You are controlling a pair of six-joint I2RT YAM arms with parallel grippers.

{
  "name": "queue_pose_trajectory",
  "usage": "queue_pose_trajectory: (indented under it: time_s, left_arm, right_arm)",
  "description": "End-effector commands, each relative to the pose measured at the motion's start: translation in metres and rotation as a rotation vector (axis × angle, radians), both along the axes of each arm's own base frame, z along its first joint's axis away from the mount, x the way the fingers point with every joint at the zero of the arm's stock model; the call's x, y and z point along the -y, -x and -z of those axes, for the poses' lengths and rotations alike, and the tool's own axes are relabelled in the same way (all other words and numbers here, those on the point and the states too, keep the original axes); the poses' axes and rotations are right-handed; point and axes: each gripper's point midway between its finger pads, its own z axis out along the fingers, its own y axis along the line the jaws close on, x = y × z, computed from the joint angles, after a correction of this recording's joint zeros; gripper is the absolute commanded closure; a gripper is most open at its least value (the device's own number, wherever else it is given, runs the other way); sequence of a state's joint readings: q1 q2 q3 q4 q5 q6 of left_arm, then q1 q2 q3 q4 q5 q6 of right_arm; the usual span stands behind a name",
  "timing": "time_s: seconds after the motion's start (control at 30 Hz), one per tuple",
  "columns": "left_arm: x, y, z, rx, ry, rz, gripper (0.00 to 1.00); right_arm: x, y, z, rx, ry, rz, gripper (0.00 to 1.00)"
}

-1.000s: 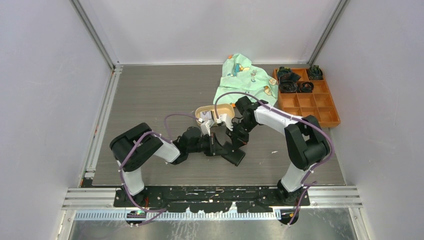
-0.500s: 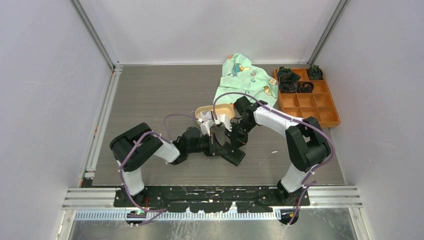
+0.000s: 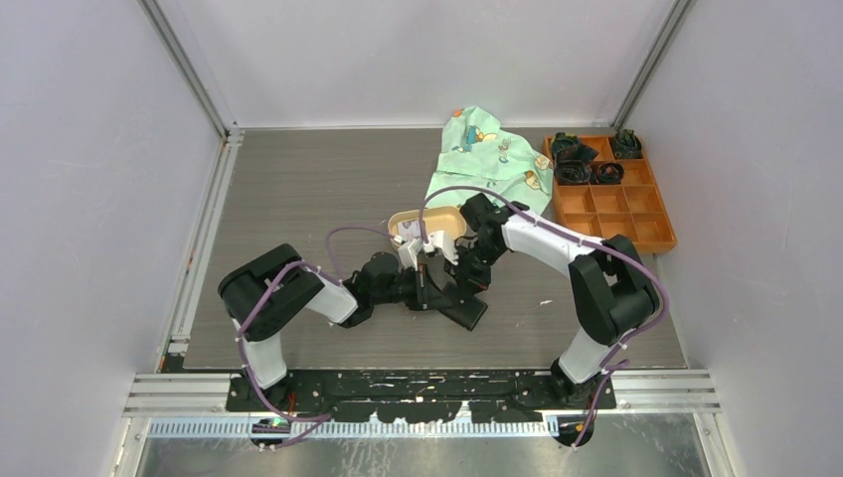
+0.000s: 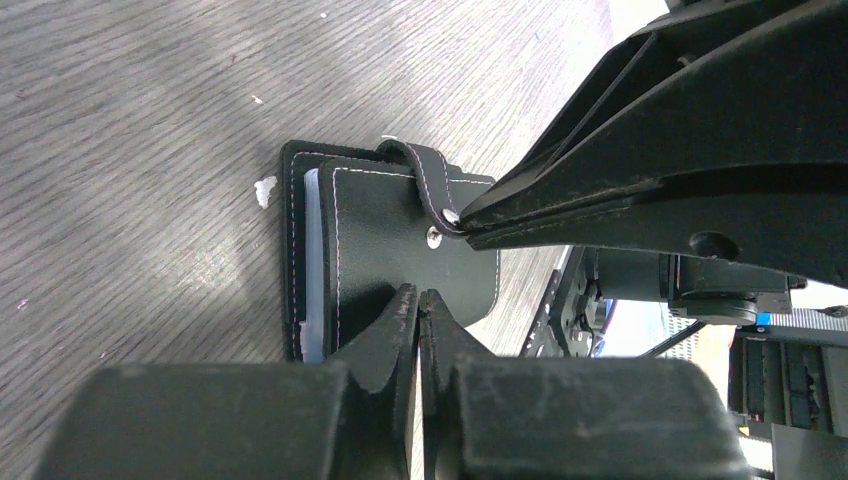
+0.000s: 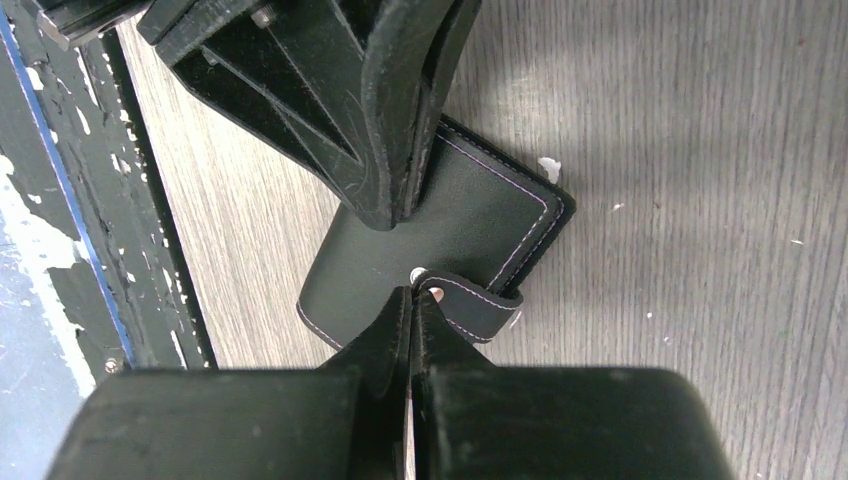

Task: Put the credit cards into the card holder
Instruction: Close the card holder at the center of the board.

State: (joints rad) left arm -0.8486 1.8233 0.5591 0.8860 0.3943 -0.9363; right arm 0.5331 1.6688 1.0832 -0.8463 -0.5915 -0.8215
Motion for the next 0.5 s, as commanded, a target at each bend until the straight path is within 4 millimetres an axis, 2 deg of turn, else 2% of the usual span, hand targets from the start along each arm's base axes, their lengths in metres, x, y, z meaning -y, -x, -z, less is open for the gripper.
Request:
queue_pose_trajectory:
  time_s: [0.0,0.47]
  left_arm:
    - [0.003,-0.002,-0.009,0.032,0.040,0.009,0.96]
    - [0.004,-0.002,-0.009,0.032,0.046,0.011,0.96]
  right_arm:
    - [-0.004,0.006,-0.003,0.003,-0.008,-0.039,0.99]
    - [-0.005,0.018,0.002,-0.020,0.017,-0.098,0.99]
